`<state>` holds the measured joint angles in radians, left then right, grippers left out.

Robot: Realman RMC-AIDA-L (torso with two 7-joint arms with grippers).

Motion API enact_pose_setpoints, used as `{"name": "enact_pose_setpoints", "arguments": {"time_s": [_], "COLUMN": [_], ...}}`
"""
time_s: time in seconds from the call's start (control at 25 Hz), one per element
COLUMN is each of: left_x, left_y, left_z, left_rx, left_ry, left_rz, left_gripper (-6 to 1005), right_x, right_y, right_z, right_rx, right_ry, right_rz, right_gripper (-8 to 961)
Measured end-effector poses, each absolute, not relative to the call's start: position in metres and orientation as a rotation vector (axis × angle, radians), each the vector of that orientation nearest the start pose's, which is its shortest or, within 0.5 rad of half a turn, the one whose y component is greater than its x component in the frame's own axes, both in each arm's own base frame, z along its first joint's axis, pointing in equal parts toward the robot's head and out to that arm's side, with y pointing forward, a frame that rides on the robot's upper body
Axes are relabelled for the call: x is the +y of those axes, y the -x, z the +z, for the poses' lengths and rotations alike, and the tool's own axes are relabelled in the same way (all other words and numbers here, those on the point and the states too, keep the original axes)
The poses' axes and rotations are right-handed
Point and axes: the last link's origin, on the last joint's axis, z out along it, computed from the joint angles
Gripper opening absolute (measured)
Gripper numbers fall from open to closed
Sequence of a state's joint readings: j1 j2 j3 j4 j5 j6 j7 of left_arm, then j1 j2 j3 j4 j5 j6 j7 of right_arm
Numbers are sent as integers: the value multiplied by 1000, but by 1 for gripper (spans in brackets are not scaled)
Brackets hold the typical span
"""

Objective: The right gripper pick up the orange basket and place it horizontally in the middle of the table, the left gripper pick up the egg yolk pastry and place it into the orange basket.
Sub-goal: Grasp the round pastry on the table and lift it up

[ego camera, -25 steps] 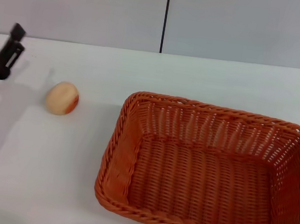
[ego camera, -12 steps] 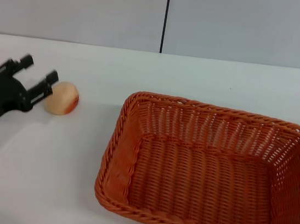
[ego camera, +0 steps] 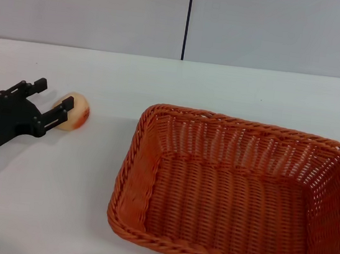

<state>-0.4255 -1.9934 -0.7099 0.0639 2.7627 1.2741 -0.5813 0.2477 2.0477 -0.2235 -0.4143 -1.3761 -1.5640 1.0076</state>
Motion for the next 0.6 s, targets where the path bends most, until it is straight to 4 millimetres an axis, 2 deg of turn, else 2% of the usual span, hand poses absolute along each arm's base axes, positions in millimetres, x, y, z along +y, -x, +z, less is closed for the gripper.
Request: {"name": "enact_pose_setpoints", "arguments": {"time_s": [0.6], "left_x": [289], "left_y": [360], "left_z": [-32], "left_rx": [-645], "left_ry": [2162], "left_rz": [-588], "left_gripper": [709], "right_x": [264], "right_y": [-372], "right_z": [107], "right_rx": [626], "right_ry": [1568], "right_rz": [1076], "right_gripper": [501]}}
